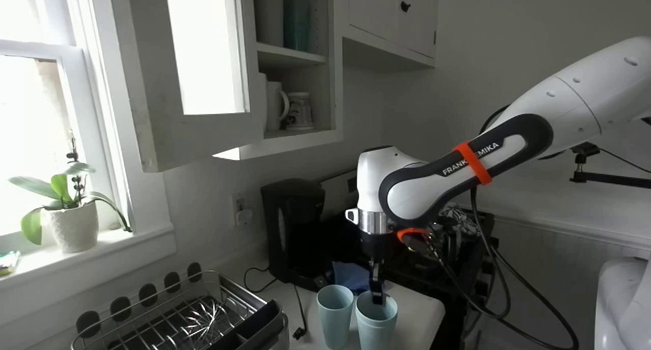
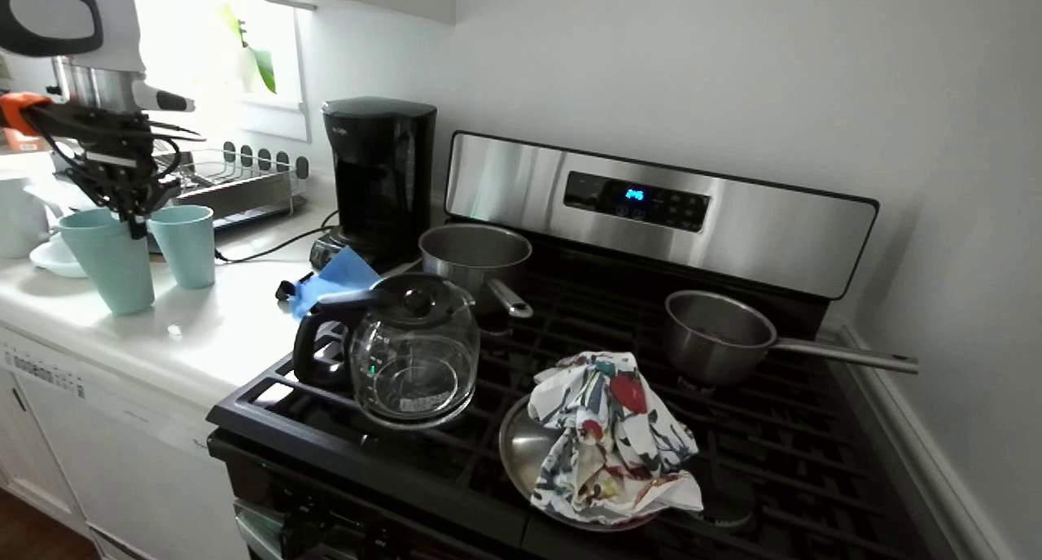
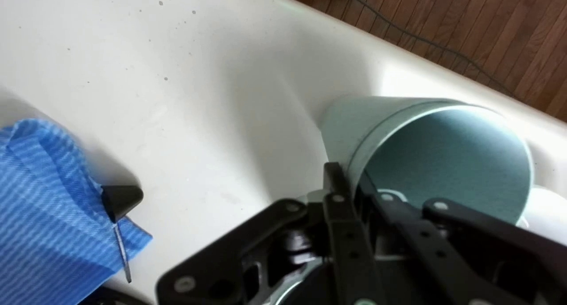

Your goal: Stack all the blue cups together, flip the stacked blue cups and place them upside down on the kitchen counter

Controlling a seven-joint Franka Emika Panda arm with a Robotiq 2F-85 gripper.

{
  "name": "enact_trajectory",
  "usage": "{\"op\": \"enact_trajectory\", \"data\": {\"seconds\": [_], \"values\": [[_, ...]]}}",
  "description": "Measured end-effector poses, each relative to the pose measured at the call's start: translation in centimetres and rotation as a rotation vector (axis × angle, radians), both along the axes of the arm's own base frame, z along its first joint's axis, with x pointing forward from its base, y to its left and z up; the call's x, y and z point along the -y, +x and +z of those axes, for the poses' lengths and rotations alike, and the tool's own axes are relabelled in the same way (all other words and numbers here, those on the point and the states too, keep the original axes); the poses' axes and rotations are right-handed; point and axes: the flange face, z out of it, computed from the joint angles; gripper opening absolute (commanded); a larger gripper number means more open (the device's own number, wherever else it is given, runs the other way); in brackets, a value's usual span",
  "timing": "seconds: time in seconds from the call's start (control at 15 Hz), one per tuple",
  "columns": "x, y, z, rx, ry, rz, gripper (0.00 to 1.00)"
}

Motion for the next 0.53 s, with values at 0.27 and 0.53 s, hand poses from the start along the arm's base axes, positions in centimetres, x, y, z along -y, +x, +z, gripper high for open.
{"op": "enact_trajectory", "data": {"seconds": [0.27,0.53], "values": [[1.6,-1.7,6.1,0.057,0.015,-0.022,0.02],[3.2,-3.1,12.9,0.177,0.055,-0.053,0.02]]}}
